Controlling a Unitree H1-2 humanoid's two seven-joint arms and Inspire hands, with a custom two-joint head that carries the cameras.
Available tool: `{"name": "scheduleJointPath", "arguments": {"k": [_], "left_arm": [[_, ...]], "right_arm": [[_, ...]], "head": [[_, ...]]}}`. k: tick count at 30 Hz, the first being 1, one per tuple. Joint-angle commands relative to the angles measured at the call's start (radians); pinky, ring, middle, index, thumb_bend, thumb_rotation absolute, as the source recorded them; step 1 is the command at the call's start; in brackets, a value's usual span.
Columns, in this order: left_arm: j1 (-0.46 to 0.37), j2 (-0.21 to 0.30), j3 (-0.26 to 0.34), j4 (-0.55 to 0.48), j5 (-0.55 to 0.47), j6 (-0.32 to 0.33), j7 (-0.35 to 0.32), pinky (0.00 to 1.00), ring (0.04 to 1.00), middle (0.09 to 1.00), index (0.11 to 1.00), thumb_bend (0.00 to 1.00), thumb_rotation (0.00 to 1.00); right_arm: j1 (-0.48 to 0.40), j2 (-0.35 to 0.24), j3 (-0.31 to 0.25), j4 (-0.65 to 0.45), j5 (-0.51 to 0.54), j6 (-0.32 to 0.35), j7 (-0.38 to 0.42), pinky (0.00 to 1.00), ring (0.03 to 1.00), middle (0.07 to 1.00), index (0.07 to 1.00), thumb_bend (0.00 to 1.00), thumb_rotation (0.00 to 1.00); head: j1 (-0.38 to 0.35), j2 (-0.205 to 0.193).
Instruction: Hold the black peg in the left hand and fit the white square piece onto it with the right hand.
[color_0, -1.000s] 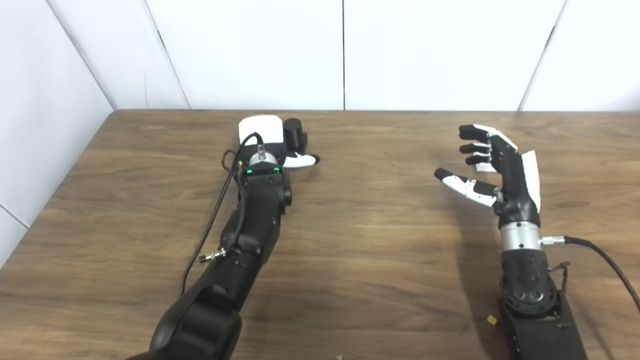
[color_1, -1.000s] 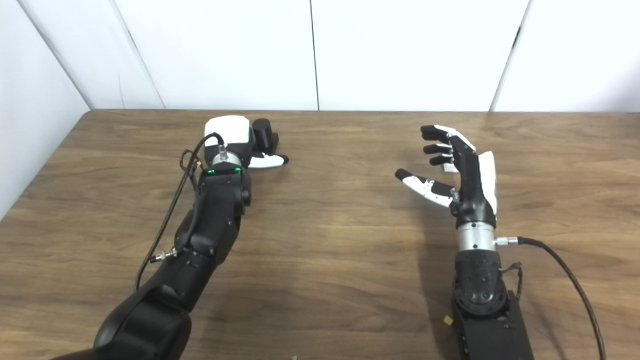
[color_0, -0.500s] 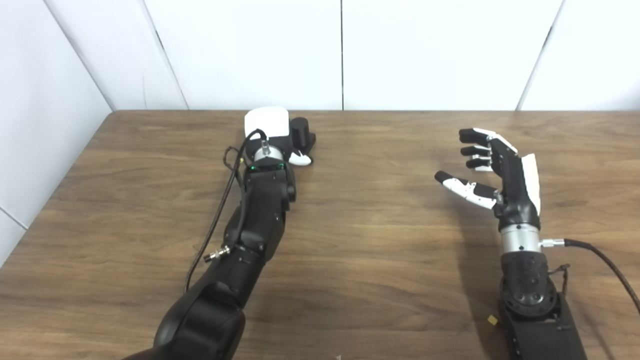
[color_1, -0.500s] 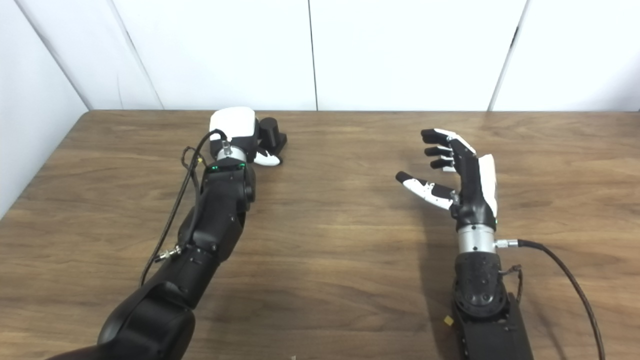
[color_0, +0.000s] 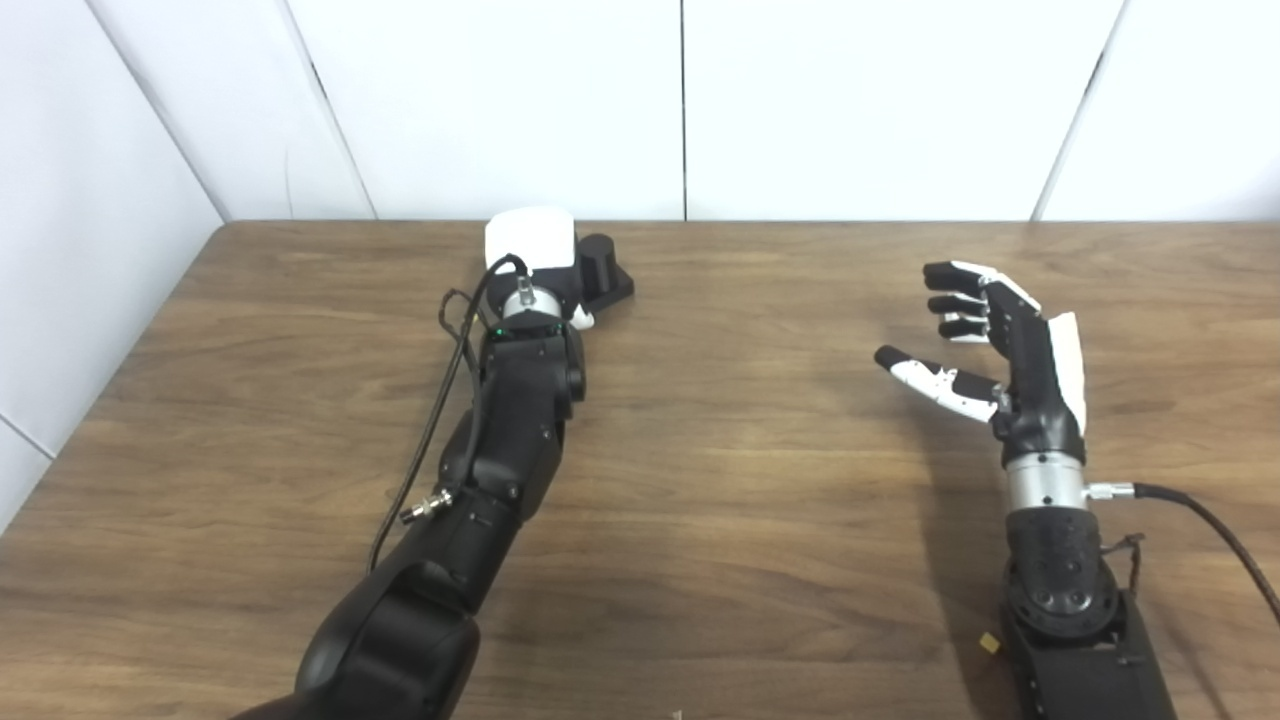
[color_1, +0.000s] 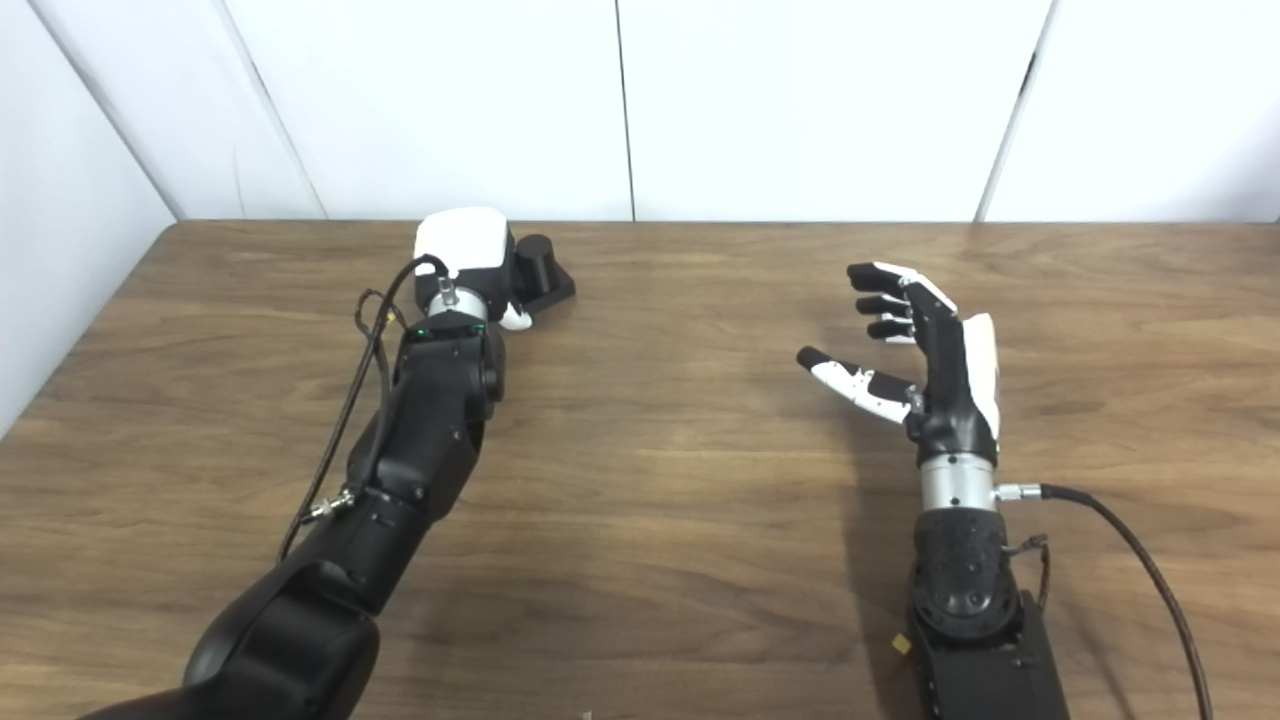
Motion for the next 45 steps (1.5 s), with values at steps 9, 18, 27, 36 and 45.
{"name": "scheduleJointPath", "arguments": {"k": [9,18,27,36,45], "left_arm": [[0.014,0.077,-0.022,-0.056,-0.172,0.002,-0.016,0.9,0.891,0.894,0.491,0.52,0.07],[0.04,0.16,-0.047,-0.096,-0.448,-0.118,-0.079,0.96,0.947,0.923,0.496,0.52,0.07],[0.087,0.235,-0.105,-0.181,-0.614,-0.256,-0.095,0.95,0.954,0.923,0.495,0.52,0.07],[0.121,0.256,-0.141,-0.246,-0.661,-0.299,-0.089,0.98,0.967,0.92,0.496,0.52,0.08],[0.156,0.259,-0.164,-0.298,-0.68,-0.331,-0.079,0.98,0.968,0.918,0.496,0.52,0.08]], "right_arm": [[-0.027,-0.003,-0.007,-0.051,-0.012,-0.018,-0.012,0.59,0.675,0.722,0.69,0.63,0.09],[-0.025,-0.004,-0.011,-0.061,-0.006,-0.014,-0.006,0.57,0.668,0.72,0.688,0.63,0.08],[-0.031,-0.019,-0.013,-0.063,-0.003,-0.018,0.003,0.59,0.675,0.721,0.694,0.62,0.07],[-0.043,-0.029,-0.016,-0.06,0.008,-0.02,0.01,0.6,0.683,0.722,0.686,0.63,0.07],[-0.051,-0.032,-0.017,-0.068,0.003,-0.002,0.014,0.59,0.671,0.721,0.686,0.64,0.1]], "head": [[-0.006,0.004],[-0.023,0.007],[-0.024,0.007],[-0.032,0.01],[-0.042,0.009]]}}
